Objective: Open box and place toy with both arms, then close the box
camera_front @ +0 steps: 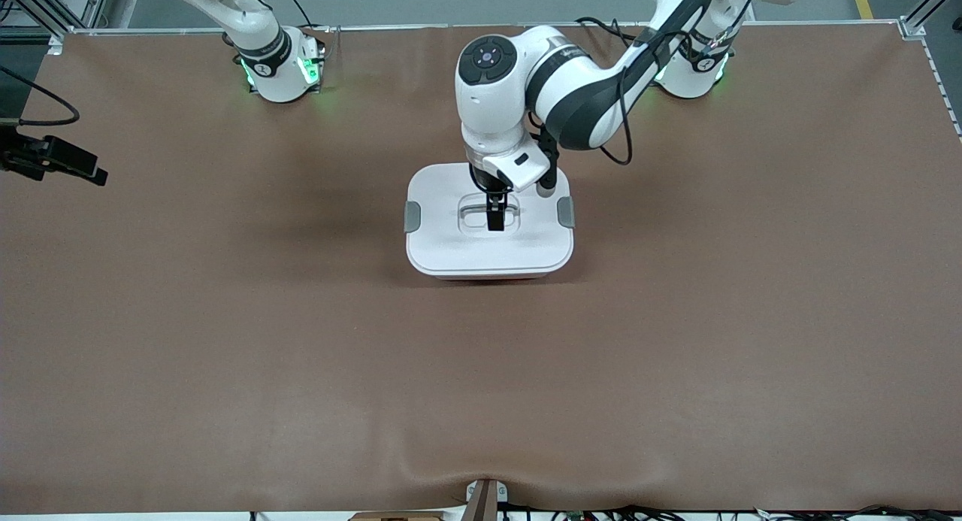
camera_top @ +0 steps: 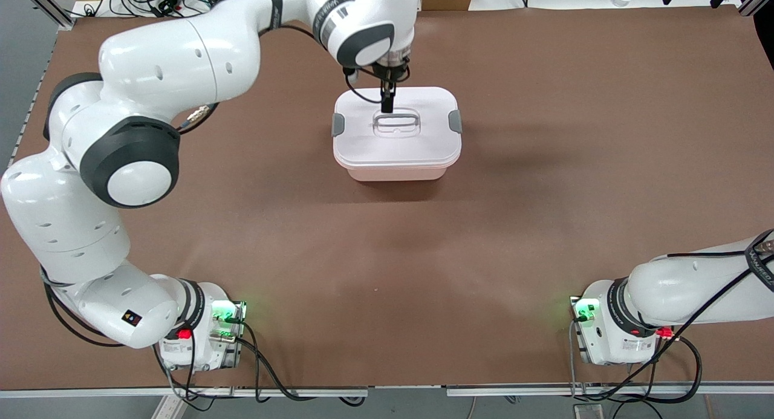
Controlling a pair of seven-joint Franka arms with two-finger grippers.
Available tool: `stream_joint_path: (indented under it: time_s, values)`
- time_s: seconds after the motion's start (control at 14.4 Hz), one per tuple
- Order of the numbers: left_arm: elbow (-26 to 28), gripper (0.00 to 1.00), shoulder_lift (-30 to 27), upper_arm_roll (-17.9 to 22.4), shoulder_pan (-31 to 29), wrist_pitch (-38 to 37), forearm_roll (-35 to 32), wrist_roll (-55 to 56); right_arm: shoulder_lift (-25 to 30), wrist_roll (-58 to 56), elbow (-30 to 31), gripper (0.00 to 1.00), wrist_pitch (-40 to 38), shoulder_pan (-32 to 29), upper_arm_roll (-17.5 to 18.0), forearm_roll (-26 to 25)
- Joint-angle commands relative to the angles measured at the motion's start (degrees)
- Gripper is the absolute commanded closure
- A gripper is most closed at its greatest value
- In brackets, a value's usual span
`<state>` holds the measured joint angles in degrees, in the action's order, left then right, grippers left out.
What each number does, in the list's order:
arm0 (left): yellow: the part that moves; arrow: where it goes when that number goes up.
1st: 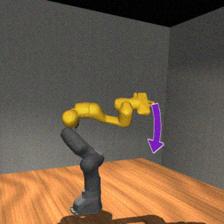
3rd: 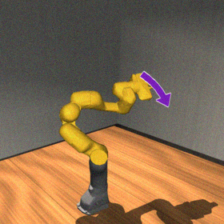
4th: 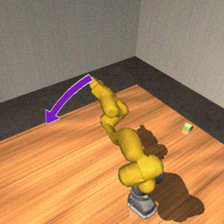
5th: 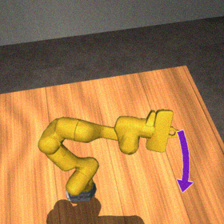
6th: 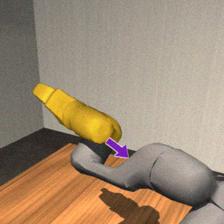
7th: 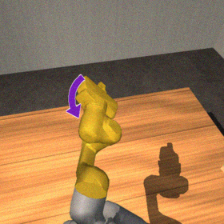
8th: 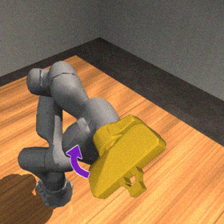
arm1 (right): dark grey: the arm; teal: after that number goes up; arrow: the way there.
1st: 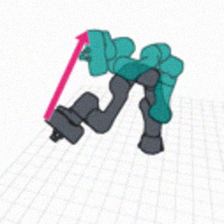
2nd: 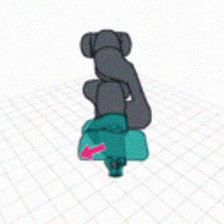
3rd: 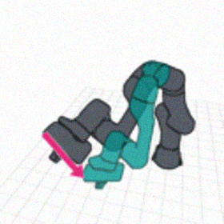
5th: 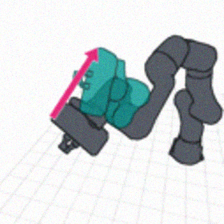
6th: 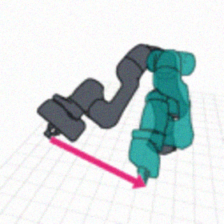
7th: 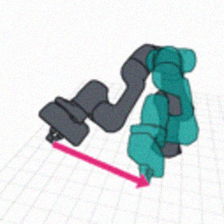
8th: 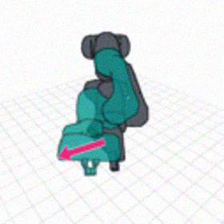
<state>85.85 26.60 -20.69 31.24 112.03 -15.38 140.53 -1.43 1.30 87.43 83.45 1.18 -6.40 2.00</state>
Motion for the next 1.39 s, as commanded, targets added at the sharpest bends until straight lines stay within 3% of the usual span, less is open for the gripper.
stream_joint_path:
  time_s: [0.0, 0.76, 1.32]
  values:
    - [-1.8, 0.0, -2.0, 0.2, -1.7, -2.4, -0.6, -7.7, 0.1, 0.6, -0.8, 0.0, -0.3, -0.6, 0.7, -0.8]
    - [-1.8, 0.0, -6.3, -0.5, -13.8, -6.3, 0.7, -32.0, 0.1, 0.6, -0.8, 0.0, -0.3, -0.6, 0.7, -0.8]
    - [-1.7, 0.0, -10.7, 0.2, -26.0, -9.9, 12.1, -61.7, 0.1, 0.6, -0.8, 0.0, -0.3, -0.6, 0.8, -0.8]
